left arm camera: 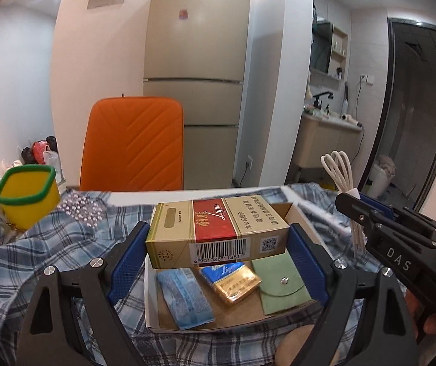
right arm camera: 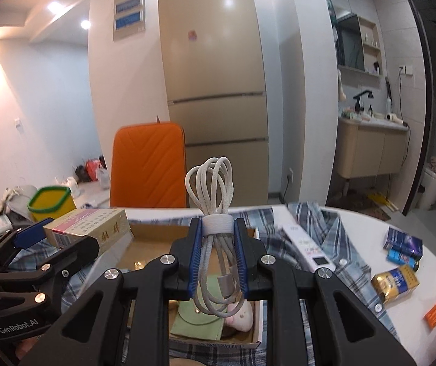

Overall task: Organize soft objects
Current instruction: 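Carry the cable and carton over the box and open both tools inside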

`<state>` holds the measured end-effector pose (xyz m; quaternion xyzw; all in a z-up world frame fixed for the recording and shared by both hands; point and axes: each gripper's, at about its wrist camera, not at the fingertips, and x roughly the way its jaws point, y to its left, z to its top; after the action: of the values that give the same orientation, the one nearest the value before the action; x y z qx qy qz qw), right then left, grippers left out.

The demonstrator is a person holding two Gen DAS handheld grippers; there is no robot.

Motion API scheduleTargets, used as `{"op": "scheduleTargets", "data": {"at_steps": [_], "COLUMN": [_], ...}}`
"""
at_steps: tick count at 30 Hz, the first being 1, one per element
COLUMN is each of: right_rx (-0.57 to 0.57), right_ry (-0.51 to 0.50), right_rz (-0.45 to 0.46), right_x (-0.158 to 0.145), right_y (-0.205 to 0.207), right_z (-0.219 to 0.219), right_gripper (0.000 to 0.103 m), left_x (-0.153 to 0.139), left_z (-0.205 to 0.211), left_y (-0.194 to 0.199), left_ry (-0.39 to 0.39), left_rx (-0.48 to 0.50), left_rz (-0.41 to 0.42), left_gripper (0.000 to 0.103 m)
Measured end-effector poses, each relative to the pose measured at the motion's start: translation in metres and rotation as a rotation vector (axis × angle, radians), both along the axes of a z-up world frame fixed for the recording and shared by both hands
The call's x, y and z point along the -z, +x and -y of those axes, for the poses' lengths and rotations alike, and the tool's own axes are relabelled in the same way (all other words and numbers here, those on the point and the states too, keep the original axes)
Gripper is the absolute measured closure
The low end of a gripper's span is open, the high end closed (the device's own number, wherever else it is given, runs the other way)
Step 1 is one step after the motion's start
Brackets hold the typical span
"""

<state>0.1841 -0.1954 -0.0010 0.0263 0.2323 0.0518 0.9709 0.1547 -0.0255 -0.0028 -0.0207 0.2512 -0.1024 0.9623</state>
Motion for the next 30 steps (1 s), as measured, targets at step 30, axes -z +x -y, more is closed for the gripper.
{"op": "scheduleTargets", "data": {"at_steps": [30], "right_rx": [-0.056], "right_ry": [-0.059], "right_rz": [-0.192], "right_x": [0.061], "right_y": [0.032], "right_z": [-0.014], "right_gripper": [0.066], "left_x": [0.028], "left_z": [0.000], "left_y": [0.019], "left_ry": [0.021], "left_rx": [-0.005], "left_rz": [-0.103], "left_gripper": [0.013]}}
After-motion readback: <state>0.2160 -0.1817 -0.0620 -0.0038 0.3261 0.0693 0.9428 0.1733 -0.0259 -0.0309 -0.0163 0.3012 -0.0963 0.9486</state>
